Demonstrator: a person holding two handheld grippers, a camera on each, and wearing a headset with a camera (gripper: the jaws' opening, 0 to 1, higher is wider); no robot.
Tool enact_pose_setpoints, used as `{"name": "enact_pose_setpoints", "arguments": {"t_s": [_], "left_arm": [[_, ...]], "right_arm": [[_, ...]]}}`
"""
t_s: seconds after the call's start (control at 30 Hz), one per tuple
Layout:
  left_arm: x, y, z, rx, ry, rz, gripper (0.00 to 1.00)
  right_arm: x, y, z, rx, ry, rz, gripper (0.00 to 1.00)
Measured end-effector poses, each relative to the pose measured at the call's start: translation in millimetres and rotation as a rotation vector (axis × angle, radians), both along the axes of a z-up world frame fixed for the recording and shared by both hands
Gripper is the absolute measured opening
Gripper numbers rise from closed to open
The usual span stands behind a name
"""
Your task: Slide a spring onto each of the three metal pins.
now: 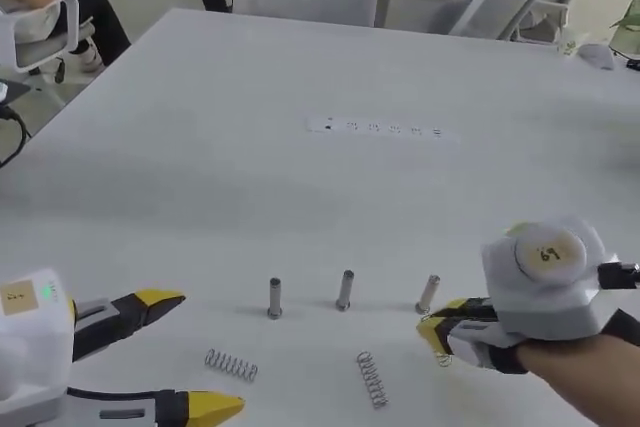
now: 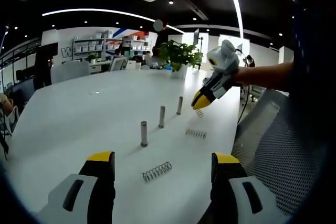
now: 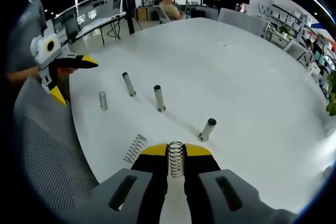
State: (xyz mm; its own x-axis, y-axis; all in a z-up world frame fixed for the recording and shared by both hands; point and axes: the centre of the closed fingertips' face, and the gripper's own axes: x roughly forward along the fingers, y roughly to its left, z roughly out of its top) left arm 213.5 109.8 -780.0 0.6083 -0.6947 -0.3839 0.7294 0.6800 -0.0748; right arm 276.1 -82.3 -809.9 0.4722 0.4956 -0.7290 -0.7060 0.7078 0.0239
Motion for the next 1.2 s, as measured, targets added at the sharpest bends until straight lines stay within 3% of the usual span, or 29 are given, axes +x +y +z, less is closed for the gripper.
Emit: {"name": "enact_pose_setpoints", "arguments": {"t_s": [0.23,0.57,0.87,1.2], "left_arm": [[1.2,2.4,4.4,-0.007,-0.008,0.013,0.71],[1.3,3.1,9.6,-0.007,-0.017,0.02,0.71],[-1.5,-0.9,27.6,-0.007,-0.053,0.006,0.7],[-2.7,-21.6,56.4,-0.026,-0.116,-0.06,0.68]], "right_arm": [[0.4,1.1,8.1,0.077,-0.024,0.008,0.08],[-1.8,5.3,23.2,0.141,-0.059,0.013,0.08],[-5.0,30.2,61.0,0.248,-0.093,0.031,0.08],[-10.5,65.3,114.7,0.352,-0.154,0.098,0.08]]}}
